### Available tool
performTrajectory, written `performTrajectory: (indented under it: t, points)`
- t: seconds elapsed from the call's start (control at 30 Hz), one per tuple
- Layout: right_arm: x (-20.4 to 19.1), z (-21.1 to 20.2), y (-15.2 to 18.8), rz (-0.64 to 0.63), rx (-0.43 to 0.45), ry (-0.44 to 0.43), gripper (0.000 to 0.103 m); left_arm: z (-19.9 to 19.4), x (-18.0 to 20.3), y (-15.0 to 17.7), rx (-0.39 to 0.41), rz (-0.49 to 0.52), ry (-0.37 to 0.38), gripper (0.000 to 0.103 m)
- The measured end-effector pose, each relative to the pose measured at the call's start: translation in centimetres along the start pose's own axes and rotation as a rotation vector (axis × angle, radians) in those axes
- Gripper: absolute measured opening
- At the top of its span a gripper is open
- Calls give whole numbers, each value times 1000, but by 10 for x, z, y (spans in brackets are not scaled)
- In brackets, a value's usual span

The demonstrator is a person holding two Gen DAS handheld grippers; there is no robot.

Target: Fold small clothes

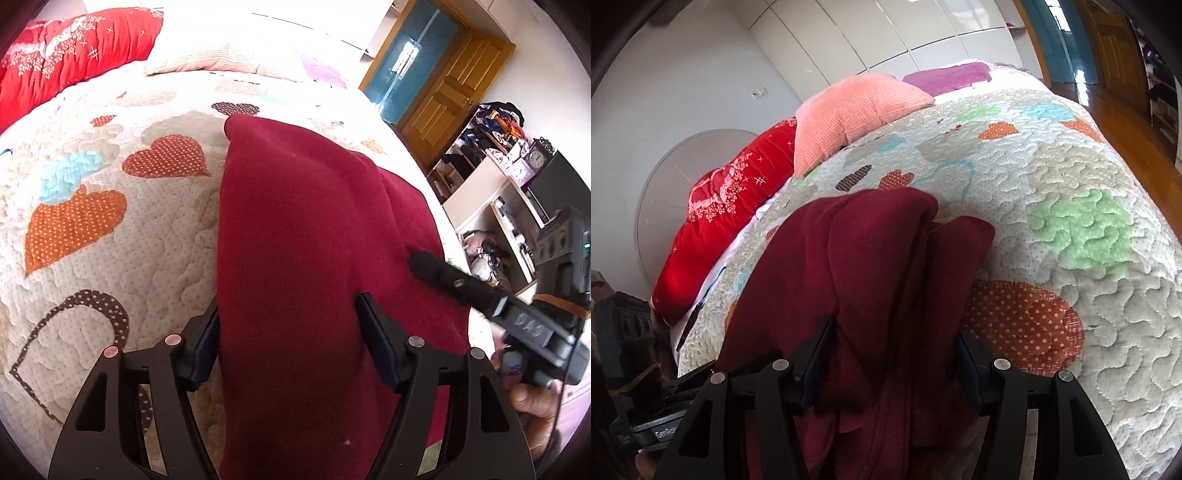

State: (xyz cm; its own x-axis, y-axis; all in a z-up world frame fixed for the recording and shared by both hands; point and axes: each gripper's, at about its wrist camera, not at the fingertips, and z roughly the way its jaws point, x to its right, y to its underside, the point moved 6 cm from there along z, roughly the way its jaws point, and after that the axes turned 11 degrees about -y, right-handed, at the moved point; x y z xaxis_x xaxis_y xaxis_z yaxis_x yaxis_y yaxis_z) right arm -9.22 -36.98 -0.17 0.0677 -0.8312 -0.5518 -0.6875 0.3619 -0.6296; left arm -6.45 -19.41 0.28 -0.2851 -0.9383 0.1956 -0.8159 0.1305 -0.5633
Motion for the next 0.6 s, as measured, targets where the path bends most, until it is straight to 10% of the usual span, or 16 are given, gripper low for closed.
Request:
performTrajectory:
  t: [0.17, 0.33, 0.43, 0.6]
  points:
    - [-18, -31, -26, -46, 125, 5, 65, -7, -3, 1, 20, -2, -30, 70]
    - [-14, 13, -25, -89, 2, 82, 64, -6, -1, 6, 51, 21, -68, 71]
    - [2, 34, -17, -9, -29, 44, 30, -6, -2, 6, 54, 21, -69, 71]
    - [-10, 18, -25, -79, 26, 63, 16, -12, 0, 4, 71, 35, -87, 71]
